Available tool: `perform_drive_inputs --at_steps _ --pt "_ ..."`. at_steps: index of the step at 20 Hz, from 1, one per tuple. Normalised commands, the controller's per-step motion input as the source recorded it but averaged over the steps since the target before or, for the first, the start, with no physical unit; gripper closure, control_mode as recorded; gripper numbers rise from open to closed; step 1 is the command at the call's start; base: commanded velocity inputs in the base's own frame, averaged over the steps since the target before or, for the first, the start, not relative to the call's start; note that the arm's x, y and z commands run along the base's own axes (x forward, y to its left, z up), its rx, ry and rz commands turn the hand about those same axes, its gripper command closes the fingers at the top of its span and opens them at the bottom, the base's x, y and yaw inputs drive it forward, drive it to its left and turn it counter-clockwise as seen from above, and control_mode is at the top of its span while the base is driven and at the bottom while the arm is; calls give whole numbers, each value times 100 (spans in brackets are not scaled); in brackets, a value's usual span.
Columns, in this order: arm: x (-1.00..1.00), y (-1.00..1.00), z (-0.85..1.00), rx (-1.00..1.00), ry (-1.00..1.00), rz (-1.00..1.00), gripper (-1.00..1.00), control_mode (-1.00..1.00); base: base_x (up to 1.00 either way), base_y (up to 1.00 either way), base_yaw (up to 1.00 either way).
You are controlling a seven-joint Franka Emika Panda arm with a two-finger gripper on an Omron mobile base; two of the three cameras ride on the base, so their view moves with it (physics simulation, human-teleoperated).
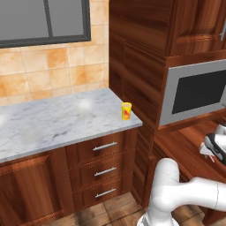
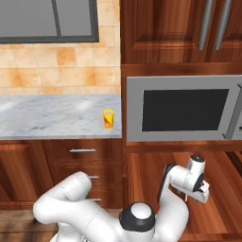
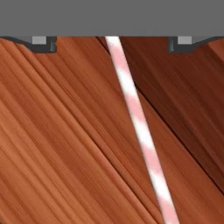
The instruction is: Pick up the straw from the right drawer and put it inside the smoothie cup.
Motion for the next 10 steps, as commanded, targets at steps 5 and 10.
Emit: perform_drive_inputs --at_steps 5,10 --pt "0 0 -38 0 0 3 -100 -100 0 0 0" --pt "-3 0 -36 0 0 2 100 -100 0 0 0"
